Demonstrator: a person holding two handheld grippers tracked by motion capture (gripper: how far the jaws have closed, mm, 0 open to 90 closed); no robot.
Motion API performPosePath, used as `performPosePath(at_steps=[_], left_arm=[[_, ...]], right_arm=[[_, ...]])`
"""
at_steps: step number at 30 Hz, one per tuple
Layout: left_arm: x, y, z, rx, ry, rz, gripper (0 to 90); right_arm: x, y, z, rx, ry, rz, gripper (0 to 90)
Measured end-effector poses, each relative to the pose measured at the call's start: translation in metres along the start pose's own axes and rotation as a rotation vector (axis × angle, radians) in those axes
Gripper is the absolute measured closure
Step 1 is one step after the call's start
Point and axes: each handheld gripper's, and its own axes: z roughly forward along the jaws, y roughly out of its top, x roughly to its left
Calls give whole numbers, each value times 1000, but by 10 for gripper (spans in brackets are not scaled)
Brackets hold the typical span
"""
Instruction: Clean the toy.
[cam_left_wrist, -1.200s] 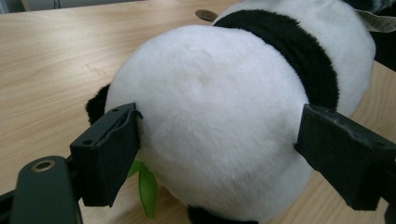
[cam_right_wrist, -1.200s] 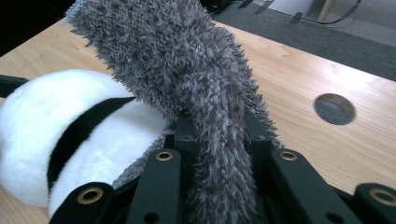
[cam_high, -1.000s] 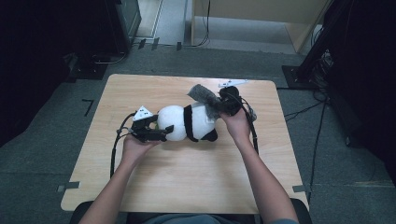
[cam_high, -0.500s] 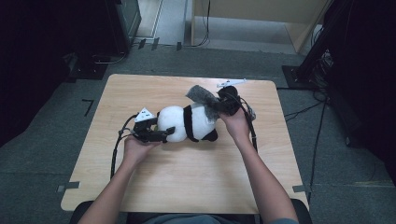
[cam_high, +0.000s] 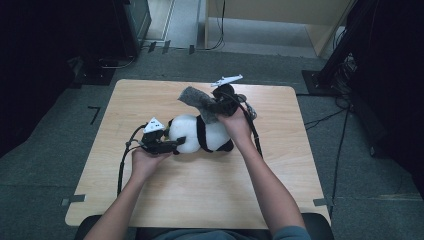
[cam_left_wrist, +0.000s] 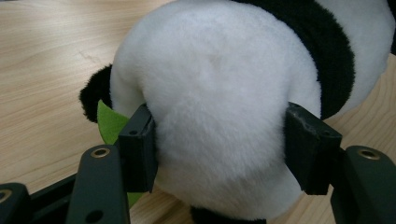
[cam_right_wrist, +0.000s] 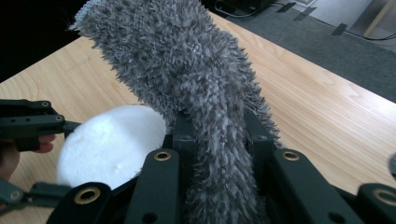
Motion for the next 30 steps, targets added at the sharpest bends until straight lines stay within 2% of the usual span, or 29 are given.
performPosePath(at_steps=[7, 12, 16, 19, 22, 25, 28, 30], left_arm=[[-1, 0, 1, -8, 8, -15, 358], [-2, 0, 0, -4, 10, -15, 359], [-4, 0, 0, -5, 17, -9, 360], [-4, 0, 0, -8, 21, -5, 357], [-4, 0, 0, -5, 22, -2, 358], [-4, 0, 0, -6, 22, -3, 360], [-4, 0, 0, -6, 22, -5, 361], [-4, 0, 0, -6, 22, -6, 362]], right_arm=[[7, 4, 30, 57, 24, -13, 713], [7, 3, 41, 93, 21, -29, 696], [5, 2, 42, 100, 36, -47, 576], [6, 2, 38, 70, 25, -56, 505], [5, 1, 32, 41, 13, -48, 551], [3, 0, 30, 47, 29, -21, 705], [5, 3, 30, 46, 33, -15, 735], [7, 7, 34, 59, 29, -28, 739]])
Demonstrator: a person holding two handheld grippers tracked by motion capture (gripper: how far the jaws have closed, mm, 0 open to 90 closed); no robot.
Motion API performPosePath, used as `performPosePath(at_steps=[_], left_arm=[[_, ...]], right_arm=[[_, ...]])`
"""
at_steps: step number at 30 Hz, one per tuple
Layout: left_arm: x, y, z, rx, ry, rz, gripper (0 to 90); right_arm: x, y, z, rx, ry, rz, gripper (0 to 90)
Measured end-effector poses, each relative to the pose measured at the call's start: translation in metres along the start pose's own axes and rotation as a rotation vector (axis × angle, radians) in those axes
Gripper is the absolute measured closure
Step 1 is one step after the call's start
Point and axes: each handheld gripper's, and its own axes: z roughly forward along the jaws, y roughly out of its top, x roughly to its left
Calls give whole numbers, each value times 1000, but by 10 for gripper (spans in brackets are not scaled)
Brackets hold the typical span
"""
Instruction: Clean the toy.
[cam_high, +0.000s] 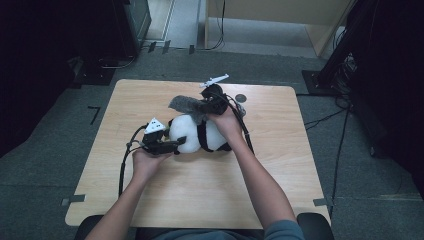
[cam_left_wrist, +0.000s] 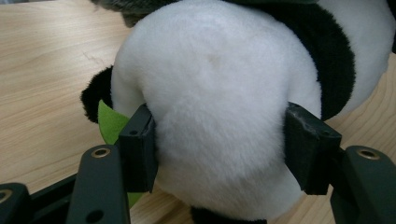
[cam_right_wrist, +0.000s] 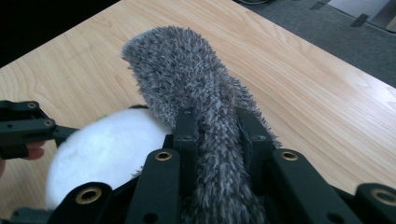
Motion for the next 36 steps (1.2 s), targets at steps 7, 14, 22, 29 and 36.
performPosePath(at_steps=[7, 14, 22, 29, 36], left_arm=[[0, 0, 0, 2, -1, 0, 365], [1, 0, 0, 3, -1, -3, 366], [1, 0, 0, 3, 4, -5, 368], [1, 0, 0, 13, 2, -14, 403], [1, 0, 0, 10, -2, -5, 406]], right_arm=[[13, 14, 19, 34, 56, -14, 678], [16, 13, 33, 98, 33, -11, 749], [25, 22, 30, 104, 76, -23, 755], [12, 16, 30, 149, 23, -16, 757], [-6, 10, 18, 152, -16, 7, 757]])
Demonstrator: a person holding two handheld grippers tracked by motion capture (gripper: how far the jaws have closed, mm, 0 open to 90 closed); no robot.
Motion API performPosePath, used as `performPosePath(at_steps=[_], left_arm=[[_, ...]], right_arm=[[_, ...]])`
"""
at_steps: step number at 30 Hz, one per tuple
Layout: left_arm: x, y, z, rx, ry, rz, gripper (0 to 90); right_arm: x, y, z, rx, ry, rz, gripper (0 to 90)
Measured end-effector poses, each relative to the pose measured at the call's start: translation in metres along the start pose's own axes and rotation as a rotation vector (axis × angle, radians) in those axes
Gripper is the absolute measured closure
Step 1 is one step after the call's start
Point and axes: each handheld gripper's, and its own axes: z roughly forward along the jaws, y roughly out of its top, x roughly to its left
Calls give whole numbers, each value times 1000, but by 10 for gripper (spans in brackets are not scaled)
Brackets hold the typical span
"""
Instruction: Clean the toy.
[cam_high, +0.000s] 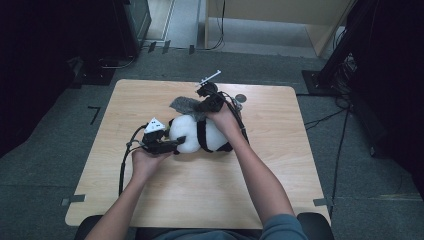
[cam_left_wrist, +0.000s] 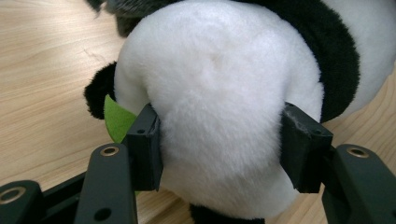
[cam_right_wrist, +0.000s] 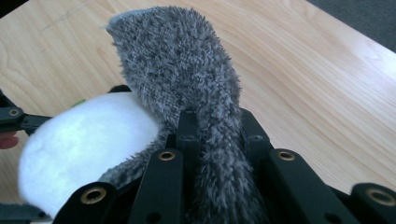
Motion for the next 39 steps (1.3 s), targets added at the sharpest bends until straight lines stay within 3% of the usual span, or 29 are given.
performPosePath(at_steps=[14, 25, 28, 34, 39], left_arm=[[2, 0, 0, -3, -9, -1, 369], [3, -1, 1, -4, -10, -3, 264], [5, -2, 1, -17, -23, -5, 233], [6, -1, 0, -15, -40, -15, 198], [6, -1, -1, -12, -42, -25, 183]], right_arm=[[-44, -17, -35, -35, -69, 84, 756], [-67, -31, -45, 19, -110, 106, 755], [-71, -33, -49, 10, -110, 119, 756], [-62, -24, -59, -47, -82, 114, 756], [-40, -7, -54, -52, -50, 65, 755]])
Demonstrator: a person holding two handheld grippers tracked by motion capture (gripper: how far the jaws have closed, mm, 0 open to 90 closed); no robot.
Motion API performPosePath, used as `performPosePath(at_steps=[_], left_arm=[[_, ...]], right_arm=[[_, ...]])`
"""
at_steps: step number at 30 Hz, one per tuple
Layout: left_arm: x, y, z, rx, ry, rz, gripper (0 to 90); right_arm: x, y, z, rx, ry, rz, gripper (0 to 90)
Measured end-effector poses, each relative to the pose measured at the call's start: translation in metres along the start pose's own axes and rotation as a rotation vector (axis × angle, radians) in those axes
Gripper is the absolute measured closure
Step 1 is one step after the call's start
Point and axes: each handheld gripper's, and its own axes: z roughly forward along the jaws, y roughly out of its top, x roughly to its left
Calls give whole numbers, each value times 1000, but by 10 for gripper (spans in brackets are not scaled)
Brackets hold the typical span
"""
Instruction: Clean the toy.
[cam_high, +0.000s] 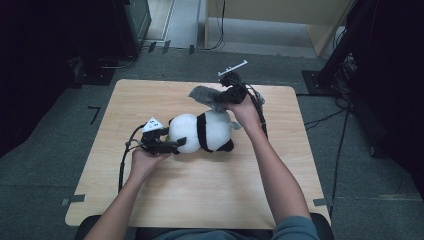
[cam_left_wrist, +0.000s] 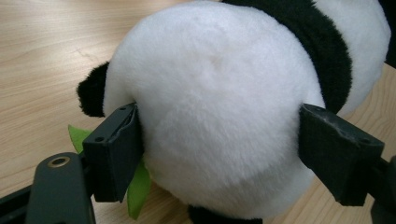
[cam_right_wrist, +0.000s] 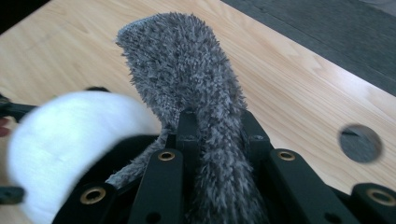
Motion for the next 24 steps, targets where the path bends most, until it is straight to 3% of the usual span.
performPosePath(at_steps=[9, 15, 19, 24], left_arm=[[-1, 2, 0, 1, 15, 2, 190], [-3, 2, 0, 6, 26, -1, 218], [-2, 2, 1, 5, 28, -13, 231], [-3, 2, 1, 3, 30, -9, 229]], right_arm=[[46, 24, 30, 20, 72, -72, 755], [74, 27, 54, 61, 116, -112, 755], [81, 25, 62, 85, 123, -128, 755], [73, 21, 61, 92, 127, -108, 751]])
